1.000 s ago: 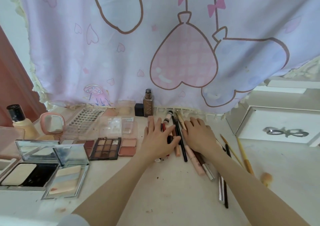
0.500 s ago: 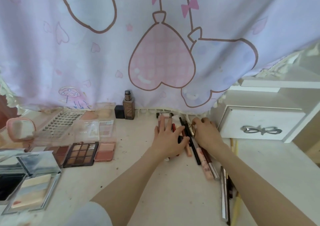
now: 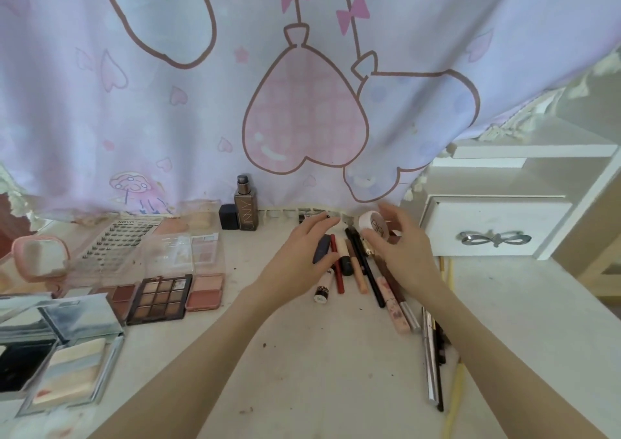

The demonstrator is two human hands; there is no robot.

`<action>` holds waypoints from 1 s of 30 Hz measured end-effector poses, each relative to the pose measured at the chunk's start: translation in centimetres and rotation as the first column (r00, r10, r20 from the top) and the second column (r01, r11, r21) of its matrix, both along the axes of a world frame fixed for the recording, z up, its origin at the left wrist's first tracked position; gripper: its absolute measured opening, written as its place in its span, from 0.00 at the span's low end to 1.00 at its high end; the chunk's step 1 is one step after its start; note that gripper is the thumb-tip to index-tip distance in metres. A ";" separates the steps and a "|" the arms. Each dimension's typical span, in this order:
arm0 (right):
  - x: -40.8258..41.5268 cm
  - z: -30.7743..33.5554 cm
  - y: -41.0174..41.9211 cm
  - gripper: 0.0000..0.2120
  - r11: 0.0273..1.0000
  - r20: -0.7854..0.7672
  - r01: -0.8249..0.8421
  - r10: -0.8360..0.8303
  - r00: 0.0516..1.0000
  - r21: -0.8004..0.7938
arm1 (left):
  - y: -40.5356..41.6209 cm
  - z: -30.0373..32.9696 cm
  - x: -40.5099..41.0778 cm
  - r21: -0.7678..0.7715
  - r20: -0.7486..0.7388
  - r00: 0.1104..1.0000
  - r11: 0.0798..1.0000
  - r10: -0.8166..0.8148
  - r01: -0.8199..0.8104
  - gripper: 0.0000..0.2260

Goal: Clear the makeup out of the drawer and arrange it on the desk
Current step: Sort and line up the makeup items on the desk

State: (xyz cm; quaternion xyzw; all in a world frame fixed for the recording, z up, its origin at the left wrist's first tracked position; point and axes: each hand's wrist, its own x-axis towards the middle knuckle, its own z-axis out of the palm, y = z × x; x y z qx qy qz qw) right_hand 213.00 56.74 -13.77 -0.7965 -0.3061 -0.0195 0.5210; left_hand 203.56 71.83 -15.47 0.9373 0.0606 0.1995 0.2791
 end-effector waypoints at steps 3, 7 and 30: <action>-2.5 1.1 0.0 0.09 0.981 -0.292 -0.116 0.158 0.943 0.156 | -0.9 0.7 -1.1 -0.015 0.102 0.994 0.999 -0.032 0.034 0.27; -5.3 0.7 0.4 0.08 0.943 -0.381 -0.206 0.297 0.876 0.261 | -1.5 0.4 -2.6 -0.084 0.194 0.981 0.996 -0.018 0.035 0.24; -3.5 -6.7 -5.7 0.25 0.880 0.477 0.140 0.108 0.872 -0.455 | -4.0 -0.8 -7.3 -0.326 0.065 0.995 0.944 0.082 -0.056 0.23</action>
